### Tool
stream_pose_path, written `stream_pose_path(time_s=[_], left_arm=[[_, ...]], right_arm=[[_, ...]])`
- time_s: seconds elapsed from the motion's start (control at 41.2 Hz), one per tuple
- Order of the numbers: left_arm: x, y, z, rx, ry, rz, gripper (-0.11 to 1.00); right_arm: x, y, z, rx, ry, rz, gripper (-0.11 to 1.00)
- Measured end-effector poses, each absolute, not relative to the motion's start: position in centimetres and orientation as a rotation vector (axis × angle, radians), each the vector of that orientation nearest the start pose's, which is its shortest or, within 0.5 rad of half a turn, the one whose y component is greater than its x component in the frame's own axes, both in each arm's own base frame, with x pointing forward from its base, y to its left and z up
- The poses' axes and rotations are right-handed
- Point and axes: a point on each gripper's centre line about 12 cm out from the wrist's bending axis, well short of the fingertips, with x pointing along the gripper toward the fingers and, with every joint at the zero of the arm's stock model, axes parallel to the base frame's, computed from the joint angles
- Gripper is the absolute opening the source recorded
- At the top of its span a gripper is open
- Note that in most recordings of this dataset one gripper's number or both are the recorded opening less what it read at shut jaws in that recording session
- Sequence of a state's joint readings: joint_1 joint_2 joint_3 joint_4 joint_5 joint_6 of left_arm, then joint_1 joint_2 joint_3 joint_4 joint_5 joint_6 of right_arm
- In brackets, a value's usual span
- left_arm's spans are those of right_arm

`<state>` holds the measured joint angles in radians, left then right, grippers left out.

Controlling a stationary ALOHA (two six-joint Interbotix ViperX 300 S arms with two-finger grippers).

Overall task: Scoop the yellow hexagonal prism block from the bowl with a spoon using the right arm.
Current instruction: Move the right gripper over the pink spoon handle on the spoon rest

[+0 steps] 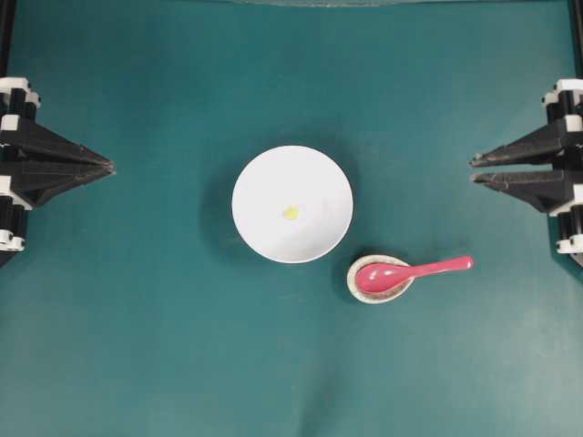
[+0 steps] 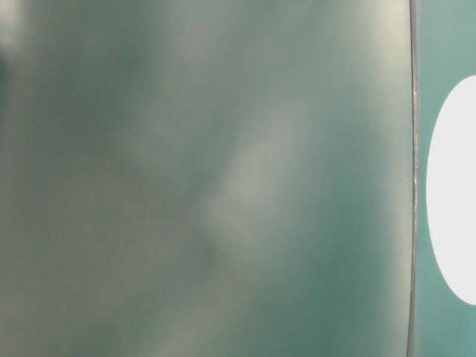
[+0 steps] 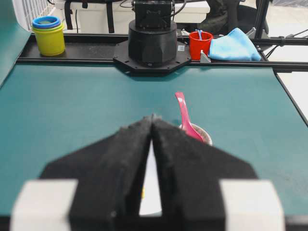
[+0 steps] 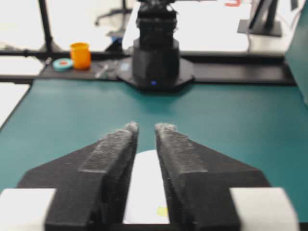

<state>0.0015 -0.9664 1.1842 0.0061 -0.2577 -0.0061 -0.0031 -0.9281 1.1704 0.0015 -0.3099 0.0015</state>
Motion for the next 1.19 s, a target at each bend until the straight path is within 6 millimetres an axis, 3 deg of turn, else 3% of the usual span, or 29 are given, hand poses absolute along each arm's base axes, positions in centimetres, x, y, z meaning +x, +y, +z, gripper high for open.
stream_pose_path(time_s=[0.607,0.826,1.19], left_arm=[[19.8,0.0,28.6,0.000,-0.038,0.000,0.09],[19.7,0.0,28.8,0.000,-0.046,-0.002,0.09],[19.8,0.0,28.7,0.006,-0.034,-0.001,0.09]], right_arm=[[21.4,-0.1,27.3,0.044,0.000,-0.008,0.48],[21.9,-0.1,24.5,0.086,0.078,-0.011,0.56],[21.3,1.5,19.3,0.154,0.124,0.053,0.57]])
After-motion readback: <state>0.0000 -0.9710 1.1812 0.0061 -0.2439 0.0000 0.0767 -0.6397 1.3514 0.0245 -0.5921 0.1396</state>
